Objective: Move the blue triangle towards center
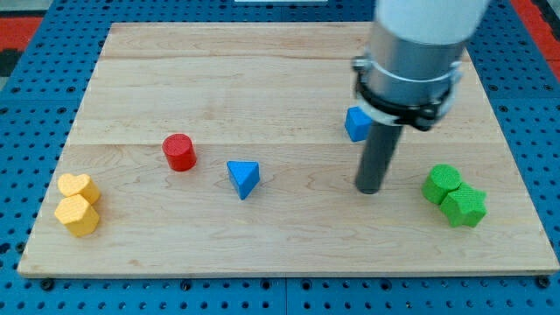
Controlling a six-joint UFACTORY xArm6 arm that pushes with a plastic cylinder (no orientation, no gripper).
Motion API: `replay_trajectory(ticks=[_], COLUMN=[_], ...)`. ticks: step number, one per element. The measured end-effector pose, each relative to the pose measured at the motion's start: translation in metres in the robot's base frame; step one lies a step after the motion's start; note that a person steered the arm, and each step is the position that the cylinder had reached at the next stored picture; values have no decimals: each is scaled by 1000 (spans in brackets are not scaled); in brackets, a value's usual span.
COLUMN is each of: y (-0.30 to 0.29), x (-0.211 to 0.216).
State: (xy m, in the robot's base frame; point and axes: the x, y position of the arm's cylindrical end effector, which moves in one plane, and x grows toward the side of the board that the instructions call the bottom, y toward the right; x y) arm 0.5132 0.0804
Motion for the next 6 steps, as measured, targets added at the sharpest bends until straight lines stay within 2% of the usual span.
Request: replay_trajectory(ticks=[2,3,6], y=[-133,-169,-165], x=[11,17,-81])
